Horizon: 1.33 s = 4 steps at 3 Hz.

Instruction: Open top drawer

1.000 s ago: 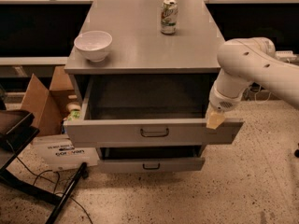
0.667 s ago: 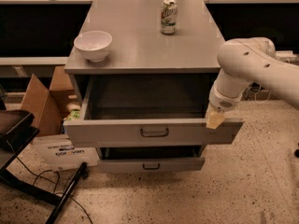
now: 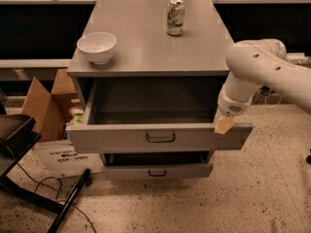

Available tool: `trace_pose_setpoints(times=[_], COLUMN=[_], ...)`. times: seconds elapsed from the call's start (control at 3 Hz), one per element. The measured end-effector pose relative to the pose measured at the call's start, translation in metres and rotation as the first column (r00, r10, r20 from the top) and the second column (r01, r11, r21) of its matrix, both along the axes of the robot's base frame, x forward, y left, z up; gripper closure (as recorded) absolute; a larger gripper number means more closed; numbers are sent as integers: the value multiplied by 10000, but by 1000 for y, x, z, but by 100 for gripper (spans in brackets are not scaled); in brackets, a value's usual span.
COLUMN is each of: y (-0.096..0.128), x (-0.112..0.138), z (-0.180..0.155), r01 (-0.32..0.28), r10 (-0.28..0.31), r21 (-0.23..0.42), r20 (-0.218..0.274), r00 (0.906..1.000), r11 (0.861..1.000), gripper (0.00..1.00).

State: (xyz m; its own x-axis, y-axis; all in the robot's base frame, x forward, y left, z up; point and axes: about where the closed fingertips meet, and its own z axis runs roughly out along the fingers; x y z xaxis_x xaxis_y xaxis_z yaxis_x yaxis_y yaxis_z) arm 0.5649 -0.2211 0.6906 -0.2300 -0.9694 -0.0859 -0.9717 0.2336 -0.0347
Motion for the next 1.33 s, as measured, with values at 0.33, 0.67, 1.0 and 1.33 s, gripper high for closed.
trace_pose_setpoints(times=[0.33,0.67,1.0,1.33], y=[0,0,0,-13], x=[0,0,0,-24], z=[0,0,0,-7], r01=[0,0,0,245], r10=[0,0,0,-239], r21=[0,0,0,140], r20=[-1,-2,-2,-356], r00=[10000,10000,10000,9991], r11=[10000,10000,10000,9996], gripper=[15,0,0,15])
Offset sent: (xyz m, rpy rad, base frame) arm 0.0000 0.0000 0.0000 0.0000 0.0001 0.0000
